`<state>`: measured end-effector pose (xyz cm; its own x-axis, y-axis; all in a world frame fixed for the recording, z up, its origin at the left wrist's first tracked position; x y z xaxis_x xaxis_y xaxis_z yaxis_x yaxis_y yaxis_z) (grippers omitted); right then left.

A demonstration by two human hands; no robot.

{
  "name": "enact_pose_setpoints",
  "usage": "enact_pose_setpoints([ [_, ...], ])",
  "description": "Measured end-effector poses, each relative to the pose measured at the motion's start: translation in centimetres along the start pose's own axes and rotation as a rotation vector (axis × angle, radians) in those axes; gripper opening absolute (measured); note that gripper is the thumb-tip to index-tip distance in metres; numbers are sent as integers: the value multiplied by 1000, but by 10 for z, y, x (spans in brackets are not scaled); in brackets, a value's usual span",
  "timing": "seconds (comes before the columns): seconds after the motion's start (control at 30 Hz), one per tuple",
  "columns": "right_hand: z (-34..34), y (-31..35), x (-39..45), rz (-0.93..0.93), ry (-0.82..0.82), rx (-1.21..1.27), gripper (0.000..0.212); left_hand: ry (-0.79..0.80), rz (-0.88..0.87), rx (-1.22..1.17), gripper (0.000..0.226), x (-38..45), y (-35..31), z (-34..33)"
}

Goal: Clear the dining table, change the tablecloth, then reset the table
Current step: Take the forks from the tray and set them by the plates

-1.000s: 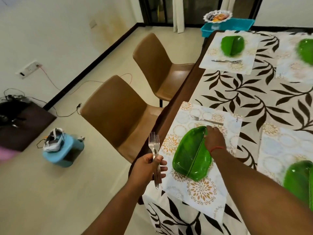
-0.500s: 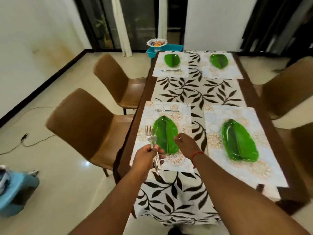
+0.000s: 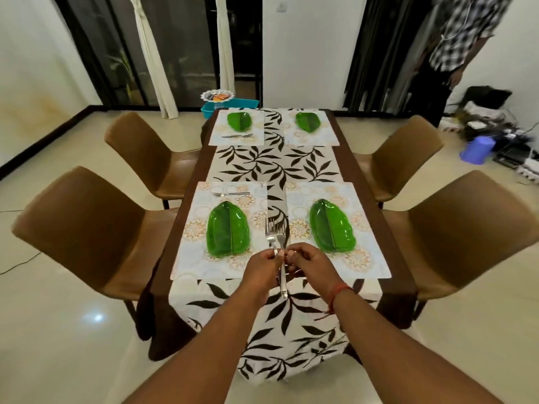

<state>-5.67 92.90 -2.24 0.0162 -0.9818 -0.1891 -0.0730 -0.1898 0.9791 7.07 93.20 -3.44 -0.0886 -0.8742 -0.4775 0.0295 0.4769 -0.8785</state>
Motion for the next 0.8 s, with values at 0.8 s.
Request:
enact_pose_setpoints([
  [0.8, 292, -6, 109, -288, -171, 275, 13, -108, 38, -58, 19, 95, -13, -255],
])
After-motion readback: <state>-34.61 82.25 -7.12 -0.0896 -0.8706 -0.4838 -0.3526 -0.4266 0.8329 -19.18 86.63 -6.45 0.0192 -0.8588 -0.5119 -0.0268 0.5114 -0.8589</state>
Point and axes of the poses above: each hand's wrist, its own x-axis towards the middle knuckle, its own z-axis out of the back of the hand, y = z × x, the point moved 9 cm from there along x, towards the middle knuckle, and after that the axes turned 10 degrees about x, right-handed, at the moved point
